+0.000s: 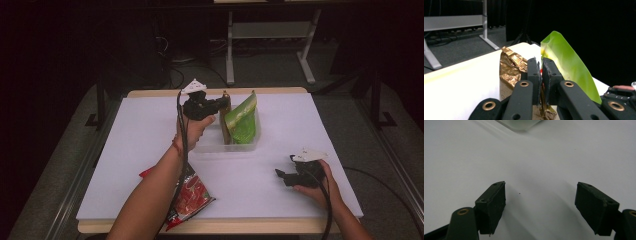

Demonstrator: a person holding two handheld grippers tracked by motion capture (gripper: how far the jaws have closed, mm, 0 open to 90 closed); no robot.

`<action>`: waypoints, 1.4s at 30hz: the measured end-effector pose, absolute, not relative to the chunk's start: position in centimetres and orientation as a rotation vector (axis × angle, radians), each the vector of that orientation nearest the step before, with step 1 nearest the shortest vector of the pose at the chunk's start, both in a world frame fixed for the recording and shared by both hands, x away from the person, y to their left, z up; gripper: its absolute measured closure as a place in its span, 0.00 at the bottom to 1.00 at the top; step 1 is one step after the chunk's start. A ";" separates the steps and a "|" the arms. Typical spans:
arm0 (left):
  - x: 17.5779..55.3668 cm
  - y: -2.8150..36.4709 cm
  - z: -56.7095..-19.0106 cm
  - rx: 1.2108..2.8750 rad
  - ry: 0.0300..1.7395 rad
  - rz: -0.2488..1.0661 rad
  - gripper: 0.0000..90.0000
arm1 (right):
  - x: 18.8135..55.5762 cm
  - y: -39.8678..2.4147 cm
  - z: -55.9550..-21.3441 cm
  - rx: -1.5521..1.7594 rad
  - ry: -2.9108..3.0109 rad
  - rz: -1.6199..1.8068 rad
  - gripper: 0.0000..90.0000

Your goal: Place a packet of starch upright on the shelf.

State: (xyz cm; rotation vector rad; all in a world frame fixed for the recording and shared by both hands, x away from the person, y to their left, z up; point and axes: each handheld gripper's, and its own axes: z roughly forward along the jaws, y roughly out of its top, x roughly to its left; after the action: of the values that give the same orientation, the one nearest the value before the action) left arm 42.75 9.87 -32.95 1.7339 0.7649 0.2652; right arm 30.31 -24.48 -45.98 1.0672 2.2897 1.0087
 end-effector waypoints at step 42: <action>37.2 19.6 -35.0 2.026 0.620 0.442 0.50 | 30.5 -24.5 -45.9 1.071 2.291 1.010 0.27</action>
State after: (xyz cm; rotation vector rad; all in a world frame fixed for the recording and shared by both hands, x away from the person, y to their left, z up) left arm 37.17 19.58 -34.99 2.0262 0.6196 0.4420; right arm 30.51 -24.47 -45.93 1.0706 2.2910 1.0097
